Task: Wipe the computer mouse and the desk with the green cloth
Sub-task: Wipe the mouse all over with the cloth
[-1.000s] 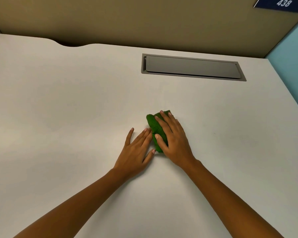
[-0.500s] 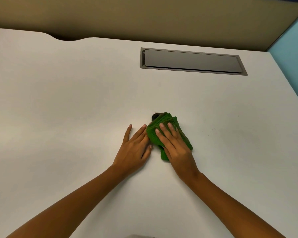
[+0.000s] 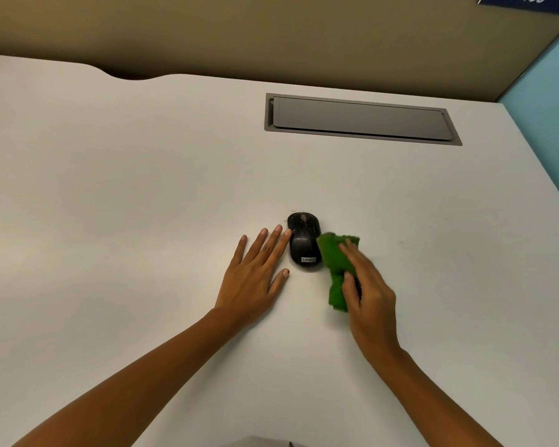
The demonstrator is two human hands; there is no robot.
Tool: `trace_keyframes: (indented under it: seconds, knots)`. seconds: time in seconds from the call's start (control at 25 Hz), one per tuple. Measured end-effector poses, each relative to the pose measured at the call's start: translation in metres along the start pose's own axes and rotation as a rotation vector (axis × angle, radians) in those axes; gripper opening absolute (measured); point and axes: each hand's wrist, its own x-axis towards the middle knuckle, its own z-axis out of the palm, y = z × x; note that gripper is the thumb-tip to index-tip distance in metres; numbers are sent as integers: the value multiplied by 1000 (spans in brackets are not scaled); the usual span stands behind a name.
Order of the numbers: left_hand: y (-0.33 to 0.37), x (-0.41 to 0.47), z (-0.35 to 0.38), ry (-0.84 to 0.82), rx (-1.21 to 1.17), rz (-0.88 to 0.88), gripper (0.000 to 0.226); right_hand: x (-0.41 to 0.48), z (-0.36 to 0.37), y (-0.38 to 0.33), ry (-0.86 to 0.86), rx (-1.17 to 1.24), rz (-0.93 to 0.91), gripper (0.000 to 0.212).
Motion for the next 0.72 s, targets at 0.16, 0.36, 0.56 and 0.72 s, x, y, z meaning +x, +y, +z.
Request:
trace_keyframes:
  seconds: [0.16, 0.36, 0.56, 0.72]
  knots:
    - [0, 0, 0, -4, 1, 9, 60, 34, 18, -10, -2, -41, -44, 42]
    - [-2, 1, 3, -3, 8, 14, 58, 40, 42, -6, -115, -242, -166, 46]
    - [-3, 2, 4, -6, 26, 4, 59, 26, 36, 10, -102, -367, -328, 42]
    - [-2, 2, 3, -12, 9, 12, 59, 17, 28, 13, -147, -407, -377, 46]
